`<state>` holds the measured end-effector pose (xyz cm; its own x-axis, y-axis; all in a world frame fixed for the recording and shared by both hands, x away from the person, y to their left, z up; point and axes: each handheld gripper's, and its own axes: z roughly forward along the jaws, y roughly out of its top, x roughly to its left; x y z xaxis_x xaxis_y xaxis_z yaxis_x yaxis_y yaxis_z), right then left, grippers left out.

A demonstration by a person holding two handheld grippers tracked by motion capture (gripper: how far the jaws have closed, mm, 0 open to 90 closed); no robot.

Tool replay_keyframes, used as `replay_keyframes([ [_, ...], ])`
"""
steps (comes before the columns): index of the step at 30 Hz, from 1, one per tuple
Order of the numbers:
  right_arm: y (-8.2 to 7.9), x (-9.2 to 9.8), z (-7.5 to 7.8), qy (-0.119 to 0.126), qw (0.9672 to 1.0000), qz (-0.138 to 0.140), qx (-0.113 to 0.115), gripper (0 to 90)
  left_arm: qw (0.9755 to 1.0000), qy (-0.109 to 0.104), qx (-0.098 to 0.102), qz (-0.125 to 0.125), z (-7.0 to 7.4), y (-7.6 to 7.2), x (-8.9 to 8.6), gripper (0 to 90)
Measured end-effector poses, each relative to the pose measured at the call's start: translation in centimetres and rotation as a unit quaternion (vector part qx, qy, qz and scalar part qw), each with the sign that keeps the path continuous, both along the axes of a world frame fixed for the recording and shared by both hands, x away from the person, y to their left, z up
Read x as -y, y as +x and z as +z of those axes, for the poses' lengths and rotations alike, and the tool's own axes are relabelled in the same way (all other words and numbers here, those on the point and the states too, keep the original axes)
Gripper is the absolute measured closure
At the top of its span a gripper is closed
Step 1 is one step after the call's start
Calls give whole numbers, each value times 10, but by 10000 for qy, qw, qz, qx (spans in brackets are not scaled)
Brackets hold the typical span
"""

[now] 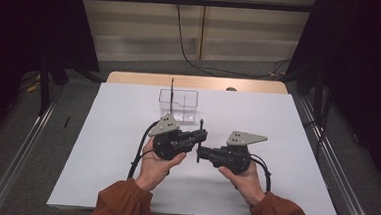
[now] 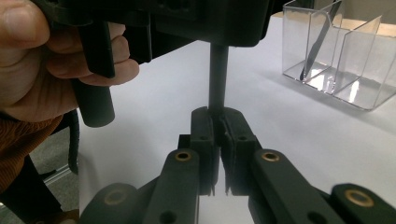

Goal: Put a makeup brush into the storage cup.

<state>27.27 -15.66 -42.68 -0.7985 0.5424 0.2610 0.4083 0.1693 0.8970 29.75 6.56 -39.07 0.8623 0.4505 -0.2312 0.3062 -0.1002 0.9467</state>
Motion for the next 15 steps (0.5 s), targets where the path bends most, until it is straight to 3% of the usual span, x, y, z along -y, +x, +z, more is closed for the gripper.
replay_keyframes([
  [7,0,0,1,35,10000,21,50,836,10000,-3,2,-8,1,0,-1,839],
  [15,0,2,2,75,9999,46,75,757,10000,17,-7,48,0,2,-3,838],
])
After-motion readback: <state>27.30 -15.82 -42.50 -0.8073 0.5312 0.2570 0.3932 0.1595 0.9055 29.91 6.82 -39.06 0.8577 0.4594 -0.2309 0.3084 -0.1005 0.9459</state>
